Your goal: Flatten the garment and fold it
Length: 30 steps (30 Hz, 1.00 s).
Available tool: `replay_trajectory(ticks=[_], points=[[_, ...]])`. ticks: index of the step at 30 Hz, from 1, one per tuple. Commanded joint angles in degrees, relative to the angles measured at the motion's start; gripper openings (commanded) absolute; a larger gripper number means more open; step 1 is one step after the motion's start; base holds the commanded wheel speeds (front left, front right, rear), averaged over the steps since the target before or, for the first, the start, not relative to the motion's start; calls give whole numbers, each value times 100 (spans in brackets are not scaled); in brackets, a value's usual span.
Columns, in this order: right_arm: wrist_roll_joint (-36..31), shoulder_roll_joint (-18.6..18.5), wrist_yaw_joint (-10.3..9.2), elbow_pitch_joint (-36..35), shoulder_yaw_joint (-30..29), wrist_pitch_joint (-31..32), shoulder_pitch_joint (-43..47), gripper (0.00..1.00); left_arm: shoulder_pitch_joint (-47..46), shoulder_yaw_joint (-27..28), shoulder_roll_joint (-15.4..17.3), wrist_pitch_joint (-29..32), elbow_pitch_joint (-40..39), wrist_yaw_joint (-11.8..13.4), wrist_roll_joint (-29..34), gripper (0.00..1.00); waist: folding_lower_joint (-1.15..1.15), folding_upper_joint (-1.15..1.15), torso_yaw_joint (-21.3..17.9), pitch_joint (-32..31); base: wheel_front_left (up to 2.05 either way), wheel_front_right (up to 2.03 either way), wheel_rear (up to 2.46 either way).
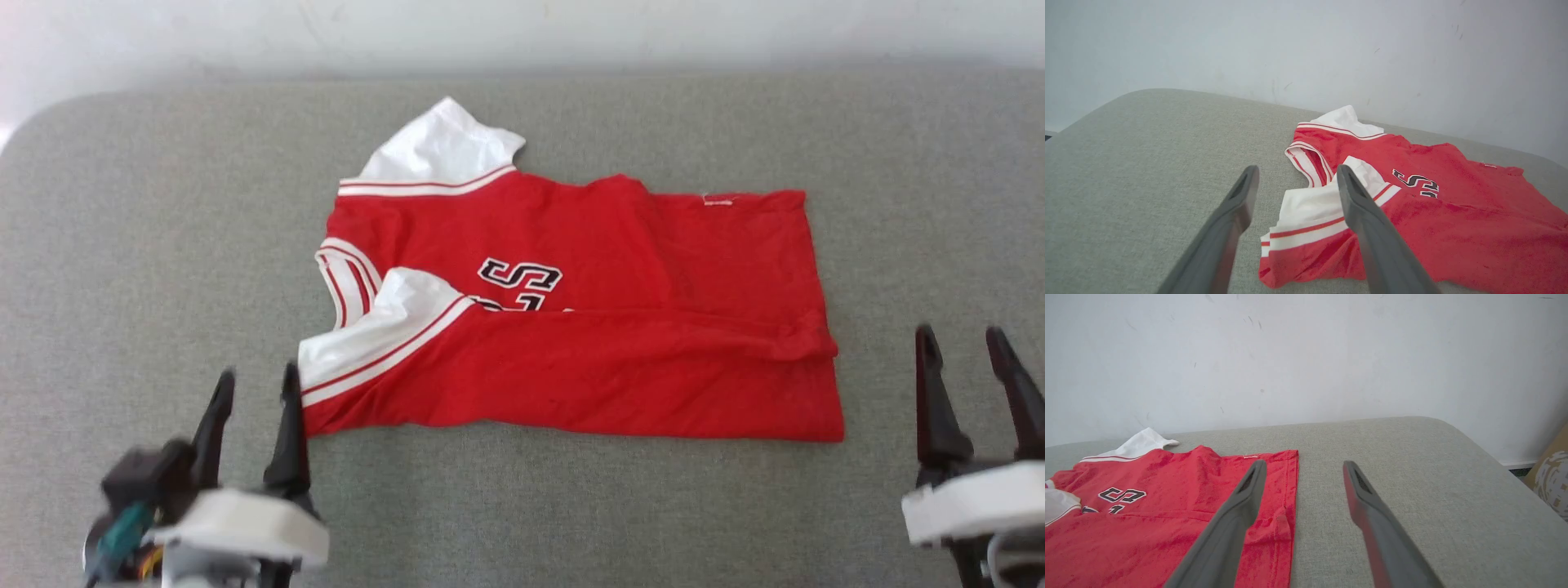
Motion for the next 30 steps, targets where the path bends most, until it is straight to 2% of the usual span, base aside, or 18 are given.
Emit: replay_trajectory(ticks=[1, 4, 8, 14, 22, 30], points=[[127, 17, -11, 75, -43, -276, 250, 100, 426, 257, -181, -59, -141, 197, -31, 100, 1, 0, -17, -266, 0, 0, 0], [289, 18, -11, 251, -112, -580, 482, 100, 916, 513, -406, -74, -300, 335, -39, 100, 1, 0, -21, -386, 0, 0, 0], [305, 19, -11, 406, -125, -759, 604, 100, 1233, 656, -484, -77, -441, 290, 100, 100, 1, 0, -18, -499, 0, 0, 0], [194, 20, -11, 385, -128, -772, 526, 100, 1084, 539, -210, 213, -432, 194, 263, 100, 1, 0, -27, -506, 0, 0, 0], [138, 20, -11, 326, -68, -663, 406, 100, 248, 287, 235, 1239, 73, -111, 266, 100, 1, 0, -81, -144, 0, 0, 0], [83, 20, -11, 289, -69, -602, 300, 100, -198, 247, 273, 2224, 662, -285, -248, 100, 1, 0, -203, 167, 0, 0, 0]])
